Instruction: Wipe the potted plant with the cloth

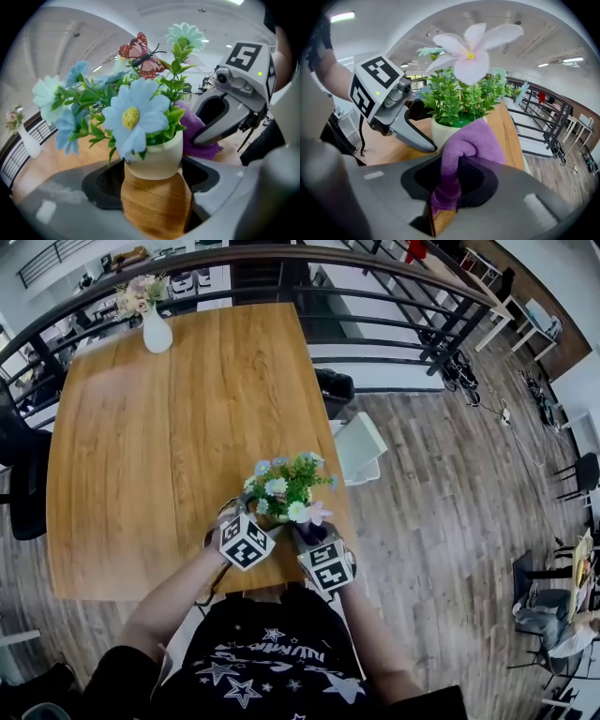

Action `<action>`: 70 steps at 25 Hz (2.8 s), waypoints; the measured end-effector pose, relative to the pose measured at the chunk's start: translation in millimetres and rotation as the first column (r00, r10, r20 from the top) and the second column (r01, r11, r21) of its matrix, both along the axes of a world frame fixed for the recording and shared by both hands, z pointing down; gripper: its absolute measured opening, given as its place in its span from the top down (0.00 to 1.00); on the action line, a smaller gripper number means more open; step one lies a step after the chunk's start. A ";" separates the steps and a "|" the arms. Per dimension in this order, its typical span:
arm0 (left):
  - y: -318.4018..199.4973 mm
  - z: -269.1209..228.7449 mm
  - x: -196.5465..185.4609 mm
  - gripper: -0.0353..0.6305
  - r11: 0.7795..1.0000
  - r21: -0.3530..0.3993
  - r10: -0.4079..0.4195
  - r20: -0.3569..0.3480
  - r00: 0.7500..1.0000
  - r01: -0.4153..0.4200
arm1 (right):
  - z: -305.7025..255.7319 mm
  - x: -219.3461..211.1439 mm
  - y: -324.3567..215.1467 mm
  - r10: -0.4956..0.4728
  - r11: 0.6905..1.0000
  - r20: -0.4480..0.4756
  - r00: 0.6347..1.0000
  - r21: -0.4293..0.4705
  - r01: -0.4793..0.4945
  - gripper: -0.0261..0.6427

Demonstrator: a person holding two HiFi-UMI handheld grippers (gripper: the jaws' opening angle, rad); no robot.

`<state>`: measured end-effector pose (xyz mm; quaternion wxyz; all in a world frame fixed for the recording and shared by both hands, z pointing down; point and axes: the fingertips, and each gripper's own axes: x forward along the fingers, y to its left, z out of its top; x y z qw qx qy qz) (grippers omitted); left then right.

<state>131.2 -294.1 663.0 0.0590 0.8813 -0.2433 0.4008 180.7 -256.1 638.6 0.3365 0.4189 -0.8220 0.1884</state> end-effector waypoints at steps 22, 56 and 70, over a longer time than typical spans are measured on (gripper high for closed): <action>18.8 -2.6 -7.6 0.35 1.000 -0.004 -0.005 -0.038 0.999 0.004 | -9.3 -23.1 9.3 -0.070 0.997 -0.008 0.997 0.025 0.071 0.83; 51.9 -65.3 -88.1 0.52 0.999 0.037 0.031 -0.349 0.937 -0.019 | -40.3 -11.7 71.0 0.429 0.893 0.051 0.902 0.131 -0.431 0.83; 122.8 -92.8 -99.6 0.59 0.996 0.092 0.028 -0.361 0.932 0.006 | -64.5 -23.1 155.3 0.475 0.853 0.127 0.871 0.176 -0.491 0.84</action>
